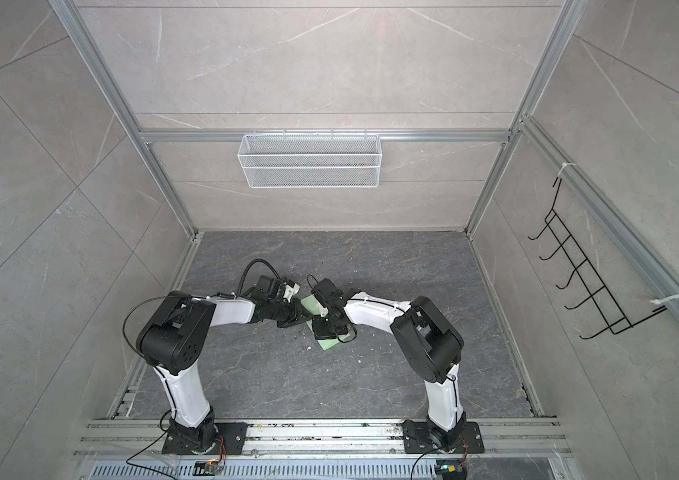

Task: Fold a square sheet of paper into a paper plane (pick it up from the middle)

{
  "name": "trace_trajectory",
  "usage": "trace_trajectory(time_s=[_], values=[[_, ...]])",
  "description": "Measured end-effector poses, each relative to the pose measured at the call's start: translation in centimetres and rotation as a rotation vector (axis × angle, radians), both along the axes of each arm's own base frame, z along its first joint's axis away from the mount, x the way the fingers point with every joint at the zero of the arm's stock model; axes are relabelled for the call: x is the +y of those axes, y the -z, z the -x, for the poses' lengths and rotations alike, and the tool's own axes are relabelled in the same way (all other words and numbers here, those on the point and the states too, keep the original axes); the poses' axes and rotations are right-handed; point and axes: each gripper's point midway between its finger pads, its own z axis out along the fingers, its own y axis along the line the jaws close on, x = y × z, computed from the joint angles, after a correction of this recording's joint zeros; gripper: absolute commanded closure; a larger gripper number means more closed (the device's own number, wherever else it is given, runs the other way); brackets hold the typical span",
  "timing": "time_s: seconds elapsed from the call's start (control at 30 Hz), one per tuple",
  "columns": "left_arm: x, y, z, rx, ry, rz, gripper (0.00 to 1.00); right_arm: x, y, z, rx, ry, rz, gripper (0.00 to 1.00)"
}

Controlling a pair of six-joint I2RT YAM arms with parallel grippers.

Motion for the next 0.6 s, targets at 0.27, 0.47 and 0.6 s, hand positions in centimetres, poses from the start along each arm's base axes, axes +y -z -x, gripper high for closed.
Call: trace_trajectory(time_s=[0.27,0.47,0.6], values=[[-1.0,-2.7,0.8,-0.083,0.013,0.054,0.82,-0.3,0.5,-0.1,0.007,0.018,0.020,0.89],[-1.6,-0.6,3.2,-0.033,0.048,0.035,0.86,-0.3,0.5,0.0,0.010,0.021,0.022,0.90],[-1.5,1.0,3.5,-0.002,0.048,0.011,0.86,-0.4,0.5,0.0,0.010,0.022,0.023,0.90]])
